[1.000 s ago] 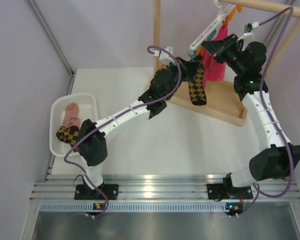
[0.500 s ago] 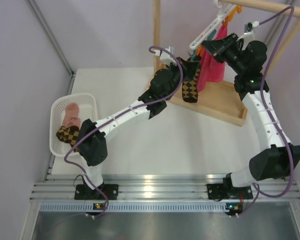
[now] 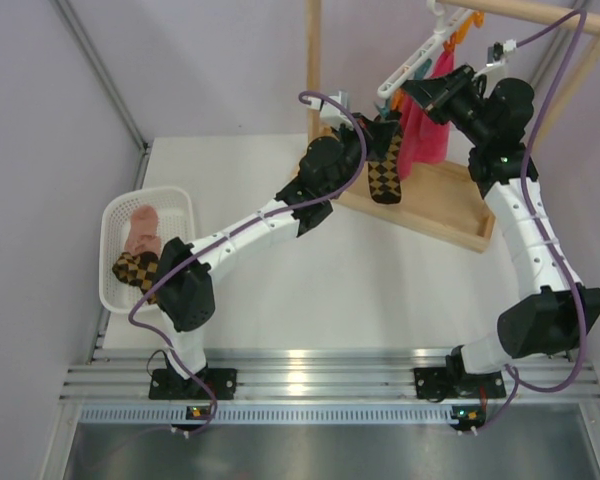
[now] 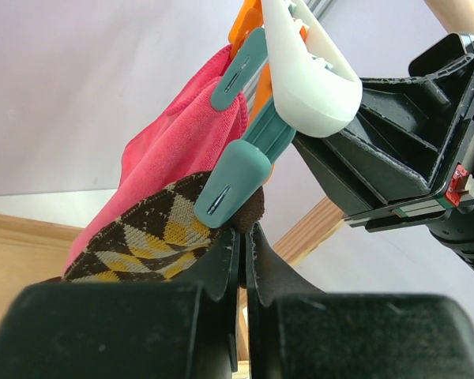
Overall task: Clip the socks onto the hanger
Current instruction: Clamp the sock onto the hanger.
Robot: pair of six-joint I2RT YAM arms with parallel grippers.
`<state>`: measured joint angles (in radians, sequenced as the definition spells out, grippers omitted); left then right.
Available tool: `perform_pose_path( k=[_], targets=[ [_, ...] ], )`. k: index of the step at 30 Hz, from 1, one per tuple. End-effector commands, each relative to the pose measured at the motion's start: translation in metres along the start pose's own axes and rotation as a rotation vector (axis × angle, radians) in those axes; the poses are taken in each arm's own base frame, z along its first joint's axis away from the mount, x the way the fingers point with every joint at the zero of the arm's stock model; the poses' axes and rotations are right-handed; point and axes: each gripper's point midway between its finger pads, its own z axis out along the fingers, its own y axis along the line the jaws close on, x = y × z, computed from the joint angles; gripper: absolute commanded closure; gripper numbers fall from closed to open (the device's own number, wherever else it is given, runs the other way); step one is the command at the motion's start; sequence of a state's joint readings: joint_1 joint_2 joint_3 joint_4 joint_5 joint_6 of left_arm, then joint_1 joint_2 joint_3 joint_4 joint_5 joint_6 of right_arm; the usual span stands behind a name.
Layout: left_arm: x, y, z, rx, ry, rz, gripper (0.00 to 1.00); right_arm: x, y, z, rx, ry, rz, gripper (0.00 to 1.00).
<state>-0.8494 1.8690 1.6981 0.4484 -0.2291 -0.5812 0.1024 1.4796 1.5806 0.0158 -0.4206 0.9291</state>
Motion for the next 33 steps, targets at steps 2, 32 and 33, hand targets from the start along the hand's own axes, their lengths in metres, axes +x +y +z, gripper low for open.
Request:
perform_pose_path(
  k=[2, 32, 33],
  targets=[
    [-0.042, -0.012, 0.006, 0.04, -0.12, -0.006, 1.0, -0.022, -0.01, 0.002, 0.052, -0.066, 0.042, 0.92],
    [-0.019, -0.017, -0.005, 0.104, -0.03, -0.025, 0.58, -0.028, -0.003, -0.001, -0.008, -0.076, 0.038, 0.32],
    [-0.019, -0.017, -0.007, 0.107, -0.027, -0.021, 0.57, -0.028, -0.004, -0.002, -0.008, -0.078, 0.034, 0.32]
  ],
)
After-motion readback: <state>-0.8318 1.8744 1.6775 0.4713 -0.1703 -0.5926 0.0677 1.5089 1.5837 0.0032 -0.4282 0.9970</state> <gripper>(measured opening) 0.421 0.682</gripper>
